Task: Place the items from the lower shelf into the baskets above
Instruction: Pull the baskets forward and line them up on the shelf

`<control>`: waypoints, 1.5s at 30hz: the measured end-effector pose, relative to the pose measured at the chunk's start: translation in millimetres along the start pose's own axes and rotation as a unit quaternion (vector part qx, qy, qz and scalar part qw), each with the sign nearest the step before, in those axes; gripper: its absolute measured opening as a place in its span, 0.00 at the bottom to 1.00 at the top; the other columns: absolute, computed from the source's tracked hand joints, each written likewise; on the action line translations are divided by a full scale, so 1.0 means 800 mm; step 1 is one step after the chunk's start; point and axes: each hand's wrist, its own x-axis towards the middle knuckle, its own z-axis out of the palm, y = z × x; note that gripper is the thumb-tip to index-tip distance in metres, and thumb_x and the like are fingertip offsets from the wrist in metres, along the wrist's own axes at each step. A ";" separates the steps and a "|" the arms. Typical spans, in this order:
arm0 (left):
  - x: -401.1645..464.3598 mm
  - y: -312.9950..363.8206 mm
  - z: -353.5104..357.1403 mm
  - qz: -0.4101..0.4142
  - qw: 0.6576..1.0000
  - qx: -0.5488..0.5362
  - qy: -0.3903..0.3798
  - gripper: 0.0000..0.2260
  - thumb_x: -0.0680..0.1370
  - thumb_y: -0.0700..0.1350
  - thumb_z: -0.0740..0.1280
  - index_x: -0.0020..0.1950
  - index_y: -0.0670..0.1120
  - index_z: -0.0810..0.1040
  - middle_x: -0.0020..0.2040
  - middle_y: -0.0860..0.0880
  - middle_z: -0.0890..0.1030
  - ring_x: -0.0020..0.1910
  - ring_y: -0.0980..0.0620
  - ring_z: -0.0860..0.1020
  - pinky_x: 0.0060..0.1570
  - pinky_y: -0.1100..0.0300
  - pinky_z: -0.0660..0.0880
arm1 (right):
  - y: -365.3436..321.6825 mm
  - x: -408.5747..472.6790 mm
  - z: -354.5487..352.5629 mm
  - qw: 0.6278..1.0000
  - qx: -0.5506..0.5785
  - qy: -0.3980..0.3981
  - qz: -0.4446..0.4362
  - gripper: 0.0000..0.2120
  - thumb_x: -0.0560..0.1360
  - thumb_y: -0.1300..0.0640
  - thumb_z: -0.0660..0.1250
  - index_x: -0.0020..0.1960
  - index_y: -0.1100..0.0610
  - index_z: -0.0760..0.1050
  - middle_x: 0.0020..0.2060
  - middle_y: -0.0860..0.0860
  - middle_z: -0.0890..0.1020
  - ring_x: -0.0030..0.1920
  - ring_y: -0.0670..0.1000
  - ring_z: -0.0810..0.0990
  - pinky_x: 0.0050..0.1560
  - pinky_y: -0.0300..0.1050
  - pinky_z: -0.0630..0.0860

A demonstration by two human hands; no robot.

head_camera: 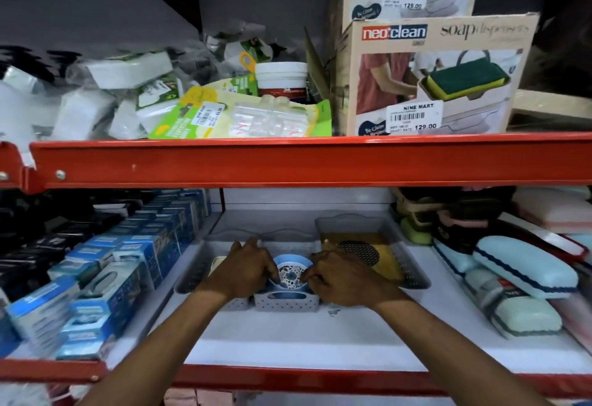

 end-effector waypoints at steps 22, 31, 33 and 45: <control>-0.027 -0.080 -0.052 -0.043 0.985 -0.113 0.126 0.19 0.77 0.31 0.58 0.53 0.48 0.85 0.62 0.47 0.83 0.61 0.51 0.80 0.69 0.51 0.74 | -0.032 0.015 -0.014 0.995 0.072 0.062 0.029 0.19 0.82 0.51 0.59 0.68 0.55 0.78 0.64 0.56 0.82 0.65 0.54 0.79 0.73 0.51 0.70; -0.056 -0.124 -0.021 -0.080 0.997 -0.011 0.019 0.15 0.75 0.39 0.63 0.53 0.54 0.85 0.58 0.53 0.84 0.61 0.50 0.77 0.67 0.50 0.73 | -0.107 0.090 0.007 0.998 0.044 -0.036 -0.041 0.31 0.77 0.45 0.45 0.62 0.56 0.82 0.66 0.52 0.82 0.78 0.53 0.64 0.80 0.54 0.41; -0.060 -0.128 -0.018 -0.072 0.997 -0.006 0.015 0.14 0.75 0.40 0.65 0.54 0.53 0.85 0.59 0.53 0.84 0.65 0.49 0.74 0.69 0.49 0.70 | -0.111 0.099 0.013 0.998 0.019 -0.052 -0.035 0.32 0.77 0.45 0.44 0.54 0.57 0.84 0.62 0.53 0.85 0.78 0.54 0.65 0.81 0.57 0.40; -0.060 -0.145 -0.015 -0.055 0.998 -0.004 0.007 0.14 0.74 0.40 0.66 0.55 0.54 0.85 0.59 0.55 0.84 0.68 0.47 0.69 0.70 0.45 0.67 | -0.123 0.103 0.020 0.999 0.005 -0.043 -0.021 0.33 0.74 0.44 0.40 0.44 0.56 0.83 0.48 0.54 0.87 0.69 0.52 0.75 0.81 0.62 0.44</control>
